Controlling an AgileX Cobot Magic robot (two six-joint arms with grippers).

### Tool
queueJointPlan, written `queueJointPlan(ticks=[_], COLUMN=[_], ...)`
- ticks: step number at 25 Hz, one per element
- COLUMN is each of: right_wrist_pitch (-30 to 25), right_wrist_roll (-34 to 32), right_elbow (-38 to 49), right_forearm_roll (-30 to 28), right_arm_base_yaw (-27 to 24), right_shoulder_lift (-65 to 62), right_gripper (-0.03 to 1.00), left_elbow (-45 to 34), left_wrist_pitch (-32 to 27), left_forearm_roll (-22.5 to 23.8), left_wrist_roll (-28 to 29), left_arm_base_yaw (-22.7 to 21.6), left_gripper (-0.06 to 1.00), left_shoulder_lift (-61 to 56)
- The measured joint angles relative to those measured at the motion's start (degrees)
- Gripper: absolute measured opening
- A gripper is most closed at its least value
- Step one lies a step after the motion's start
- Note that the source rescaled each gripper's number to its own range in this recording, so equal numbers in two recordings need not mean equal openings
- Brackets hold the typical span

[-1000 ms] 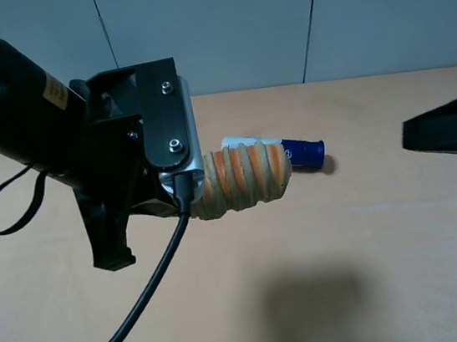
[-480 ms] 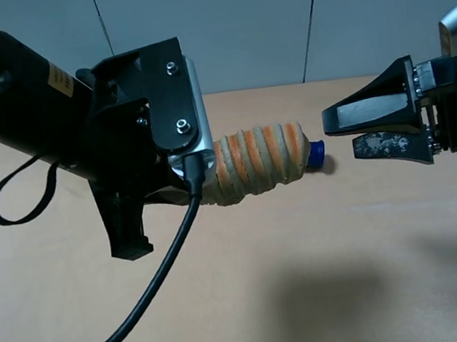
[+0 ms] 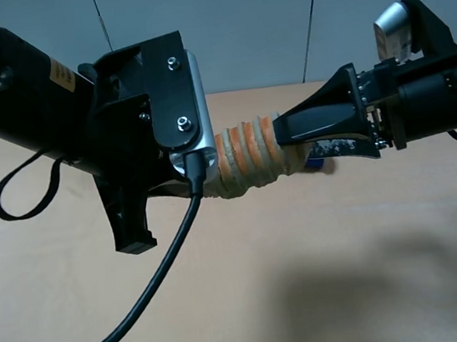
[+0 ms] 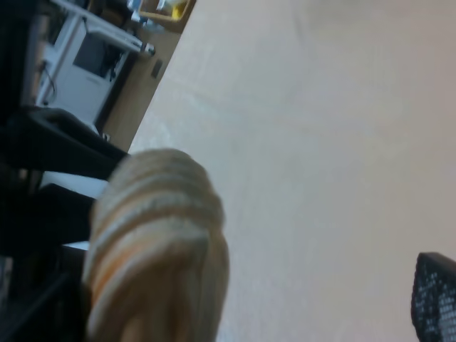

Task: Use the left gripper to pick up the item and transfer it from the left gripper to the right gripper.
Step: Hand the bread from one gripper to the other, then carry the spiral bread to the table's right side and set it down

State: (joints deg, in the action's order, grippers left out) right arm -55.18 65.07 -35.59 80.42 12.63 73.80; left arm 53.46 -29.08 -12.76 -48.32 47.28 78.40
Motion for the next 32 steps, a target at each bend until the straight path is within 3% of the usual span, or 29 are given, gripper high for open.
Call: queueJointPlan(ticks=[5,7,10,13,14,18,20,21,23,25,27,32], right_wrist_pitch=[2.53,3.43,5.49,6.03,6.11,6.64,6.99,7.26,7.39,7.39,7.39,7.39], right_wrist_roll=[-1.12,-1.83,-2.04,-2.04,-2.08,-2.22,-2.32,-2.4,-2.67,-2.84,-2.96,-4.0], right_elbow=[-4.7,-5.68,-5.96,-6.03,-6.09,-6.09,-6.09,-6.09,-6.09,-6.09,-6.09,-6.09], right_forearm_roll=[0.22,0.4,0.19,0.15,0.13,0.07,-0.05,-0.05,-0.17,-0.27,-0.27,-0.84], right_arm_base_yaw=[6.65,8.19,8.91,8.91,8.91,8.91,8.91,8.91,8.91,8.91,8.91,8.91], right_shoulder_lift=[2.64,3.49,3.96,3.96,3.96,3.96,3.96,3.96,3.96,3.96,3.96,3.96], right_gripper=[1.0,0.95,0.67,0.15,0.08,0.07,0.07,0.07,0.07,0.07,0.07,0.04], left_elbow=[0.0,0.0,0.0,0.0,0.0,0.0,0.0,0.0,0.0,0.0,0.0,1.84], left_wrist_pitch=[0.2,0.2,0.2,0.21,0.21,0.21,0.21,0.21,0.21,0.21,0.15,-2.52], left_forearm_roll=[-0.31,-0.31,-0.31,-0.19,-0.14,-0.14,-0.14,-0.14,-0.3,-0.32,-0.32,0.64], left_wrist_roll=[0.0,0.0,0.0,0.0,0.0,0.0,0.0,0.0,0.52,0.83,0.95,6.68], left_arm_base_yaw=[0.0,0.0,0.0,0.0,0.0,0.0,0.0,0.0,0.0,0.0,0.0,0.0], left_gripper=[0.0,0.0,0.0,0.0,0.0,0.01,0.19,0.32,0.69,0.87,0.95,0.99], left_shoulder_lift=[0.0,0.0,0.0,0.0,0.0,0.0,0.0,0.0,0.0,0.0,0.0,-1.0])
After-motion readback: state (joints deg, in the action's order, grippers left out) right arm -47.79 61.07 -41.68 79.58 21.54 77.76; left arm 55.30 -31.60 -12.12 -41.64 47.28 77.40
